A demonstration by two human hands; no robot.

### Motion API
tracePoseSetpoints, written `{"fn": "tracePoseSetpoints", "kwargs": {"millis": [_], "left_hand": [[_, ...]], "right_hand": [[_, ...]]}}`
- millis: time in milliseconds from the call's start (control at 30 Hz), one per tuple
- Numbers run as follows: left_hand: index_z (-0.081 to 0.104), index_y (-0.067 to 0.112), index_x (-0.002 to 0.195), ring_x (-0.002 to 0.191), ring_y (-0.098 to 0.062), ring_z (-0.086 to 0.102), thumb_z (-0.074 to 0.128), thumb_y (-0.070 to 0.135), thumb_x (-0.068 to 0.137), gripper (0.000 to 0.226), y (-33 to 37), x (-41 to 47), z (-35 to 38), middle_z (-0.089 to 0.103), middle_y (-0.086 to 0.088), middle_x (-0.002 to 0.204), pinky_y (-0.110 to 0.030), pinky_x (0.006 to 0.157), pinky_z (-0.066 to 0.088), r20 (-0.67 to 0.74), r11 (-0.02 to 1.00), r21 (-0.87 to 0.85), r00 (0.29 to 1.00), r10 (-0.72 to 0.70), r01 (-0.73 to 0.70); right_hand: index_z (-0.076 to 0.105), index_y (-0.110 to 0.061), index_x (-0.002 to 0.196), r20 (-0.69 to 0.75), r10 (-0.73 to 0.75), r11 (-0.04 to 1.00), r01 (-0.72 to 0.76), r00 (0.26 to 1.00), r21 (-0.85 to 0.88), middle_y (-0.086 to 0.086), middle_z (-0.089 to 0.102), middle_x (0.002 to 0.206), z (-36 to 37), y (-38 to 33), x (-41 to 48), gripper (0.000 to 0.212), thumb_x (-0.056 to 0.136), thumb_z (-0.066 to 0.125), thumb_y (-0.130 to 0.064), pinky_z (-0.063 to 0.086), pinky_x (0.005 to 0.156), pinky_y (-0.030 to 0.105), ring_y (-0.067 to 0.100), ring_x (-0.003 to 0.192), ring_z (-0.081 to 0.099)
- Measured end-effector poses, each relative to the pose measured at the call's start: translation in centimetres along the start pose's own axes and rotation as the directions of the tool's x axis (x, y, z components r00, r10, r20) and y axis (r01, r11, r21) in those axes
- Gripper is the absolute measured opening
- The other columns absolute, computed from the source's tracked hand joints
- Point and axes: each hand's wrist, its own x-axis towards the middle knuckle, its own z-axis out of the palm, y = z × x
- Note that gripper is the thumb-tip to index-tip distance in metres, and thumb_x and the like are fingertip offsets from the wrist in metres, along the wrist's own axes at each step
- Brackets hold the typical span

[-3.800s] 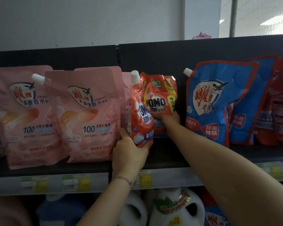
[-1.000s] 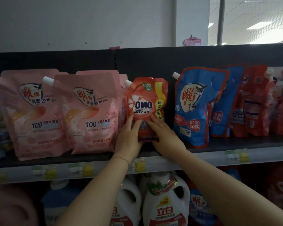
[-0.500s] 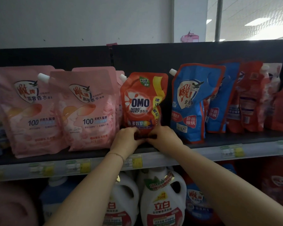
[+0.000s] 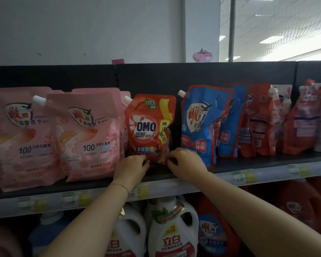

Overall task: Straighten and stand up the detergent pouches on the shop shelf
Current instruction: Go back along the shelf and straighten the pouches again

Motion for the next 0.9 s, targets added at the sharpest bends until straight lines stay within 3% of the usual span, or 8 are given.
{"fn": "tracePoseSetpoints", "kwargs": {"millis": [200,300,400,467,567,700,800,900], "left_hand": [[0.059,0.023,0.108,0.095,-0.021,0.063,0.046,0.031,0.097,0.019,1.2,0.6,-1.3,0.066,0.002,0.106,-0.031,0.072,0.048,-0.017,0.978,0.183,0.994,0.106,-0.101],[0.06,0.023,0.104,0.093,-0.022,0.064,0.049,0.032,0.095,0.017,3.2,0.8,-1.2,0.067,0.003,0.102,-0.029,0.065,0.042,-0.058,0.992,0.073,0.992,0.109,-0.105],[0.061,0.022,0.103,0.095,-0.023,0.063,0.053,0.032,0.092,0.016,6.0,1.3,-0.4,0.066,0.001,0.102,-0.031,0.069,0.047,-0.066,0.991,-0.086,0.993,0.093,-0.099],[0.058,0.024,0.115,0.102,-0.022,0.061,0.055,0.035,0.092,0.026,8.1,1.7,0.5,0.063,0.001,0.112,-0.032,0.075,0.048,-0.039,0.981,-0.158,0.994,0.105,-0.11],[0.038,0.026,0.136,0.115,-0.025,0.055,0.06,0.044,0.088,0.056,11.0,2.7,2.3,0.053,-0.002,0.13,-0.041,0.089,0.049,0.048,0.971,-0.211,0.991,0.125,-0.112],[0.01,0.019,0.149,0.129,-0.033,0.042,0.067,0.057,0.078,0.099,13.6,3.7,4.3,0.033,-0.009,0.145,-0.053,0.102,0.04,0.141,0.941,-0.335,0.99,-0.004,0.051],[0.002,0.022,0.15,0.13,-0.035,0.04,0.066,0.059,0.079,0.103,13.7,3.8,5.6,0.027,-0.01,0.146,-0.053,0.103,0.039,0.166,0.927,-0.35,0.983,-0.081,0.136],[-0.001,0.024,0.15,0.132,-0.034,0.038,0.066,0.062,0.077,0.106,13.1,4.0,6.3,0.025,-0.01,0.148,-0.052,0.105,0.038,0.202,0.918,-0.361,0.975,-0.096,0.165]], "right_hand": [[0.064,-0.013,0.097,-0.125,0.061,0.995,-0.07,0.99,-0.075,0.001,0.06,0.095,-3.9,2.2,-1.7,0.021,0.095,0.052,-0.03,0.051,0.071,0.037,0.021,0.086,0.058],[0.057,-0.016,0.076,-0.212,0.122,0.983,-0.147,0.97,-0.107,-0.004,0.052,0.075,-4.8,3.6,-2.1,0.023,0.093,0.053,-0.03,0.038,0.058,0.032,0.021,0.071,0.054],[0.042,-0.018,0.059,-0.242,0.19,0.97,-0.22,0.952,-0.106,-0.004,0.043,0.06,-5.0,5.0,-2.3,0.037,0.093,0.052,-0.031,0.03,0.052,0.031,0.022,0.059,0.047],[0.045,-0.015,0.059,-0.252,0.221,0.963,-0.253,0.942,-0.099,-0.001,0.046,0.059,-5.0,5.9,-2.4,0.039,0.092,0.052,-0.033,0.031,0.05,0.031,0.022,0.057,0.049],[0.052,-0.009,0.059,-0.256,0.271,0.95,-0.301,0.928,-0.085,0.003,0.051,0.058,-4.5,7.0,-2.4,0.046,0.093,0.051,-0.041,0.038,0.049,0.031,0.023,0.055,0.052],[0.049,-0.013,0.056,-0.259,0.4,0.912,-0.411,0.879,0.014,0.0,0.051,0.055,-3.5,8.3,-2.2,0.056,0.089,0.05,-0.058,0.035,0.049,0.03,0.018,0.054,0.052],[0.055,-0.011,0.058,-0.193,0.471,0.881,-0.445,0.861,0.161,0.001,0.056,0.056,-2.1,9.6,-2.5,0.065,0.088,0.045,-0.068,0.036,0.048,0.03,0.016,0.054,0.055],[0.055,-0.008,0.058,-0.213,0.47,0.88,-0.437,0.857,0.185,0.003,0.055,0.057,-0.9,10.3,-2.8,0.071,0.087,0.04,-0.072,0.036,0.048,0.034,0.016,0.052,0.053]]}}
